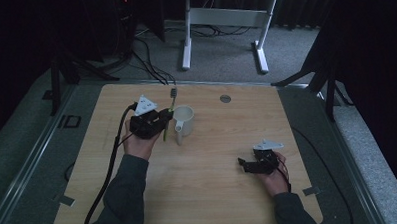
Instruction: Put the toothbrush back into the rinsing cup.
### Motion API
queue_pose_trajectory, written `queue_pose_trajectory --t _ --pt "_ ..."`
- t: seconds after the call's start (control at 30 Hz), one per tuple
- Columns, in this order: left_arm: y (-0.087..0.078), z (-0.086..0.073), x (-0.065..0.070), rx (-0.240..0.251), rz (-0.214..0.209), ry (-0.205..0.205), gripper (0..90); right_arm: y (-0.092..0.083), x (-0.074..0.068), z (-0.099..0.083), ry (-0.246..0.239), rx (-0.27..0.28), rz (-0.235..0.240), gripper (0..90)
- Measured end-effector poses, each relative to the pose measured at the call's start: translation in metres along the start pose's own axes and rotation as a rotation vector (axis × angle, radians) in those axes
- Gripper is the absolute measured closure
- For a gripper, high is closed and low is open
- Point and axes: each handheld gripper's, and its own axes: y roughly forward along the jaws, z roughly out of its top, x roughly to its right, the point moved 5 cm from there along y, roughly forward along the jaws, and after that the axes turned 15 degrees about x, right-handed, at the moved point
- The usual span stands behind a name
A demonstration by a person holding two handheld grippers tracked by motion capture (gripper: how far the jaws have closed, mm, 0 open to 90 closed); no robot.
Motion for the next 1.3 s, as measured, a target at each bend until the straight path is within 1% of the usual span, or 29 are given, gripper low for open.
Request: queue_pose_trajectory --t 0.03,0.07,0.33,0.57,0.73,0.93,1.3 --pt "0.0000 0.0000 0.0000 0.000 0.000 0.000 79.0 0.0000 0.0001 0.0000 -0.001 0.000 0.000 20.6" --pt "0.0000 0.0018 -0.0005 0.016 -0.003 -0.011 78.9 0.0000 0.0000 0.0000 0.000 -0.001 0.000 20.6" --pt "0.0017 0.0034 -0.0018 0.052 0.003 -0.019 79.0 0.0000 0.0000 0.0000 0.000 -0.001 0.000 20.6" --pt "0.0035 0.0031 -0.0024 0.065 0.003 -0.018 78.9 0.0000 0.0000 0.0000 0.000 0.000 0.000 20.7" --pt "0.0050 0.0035 -0.0011 0.087 -0.003 -0.016 78.9 0.0000 0.0000 0.0000 0.000 0.000 0.000 20.6" --pt "0.0061 0.0039 -0.0012 0.101 -0.005 -0.017 78.9 0.0000 0.0000 0.0000 0.000 -0.001 0.000 20.6" --pt "0.0073 0.0036 -0.0027 0.109 -0.006 -0.015 78.9 0.0000 0.0000 0.0000 0.000 0.000 0.000 20.7"
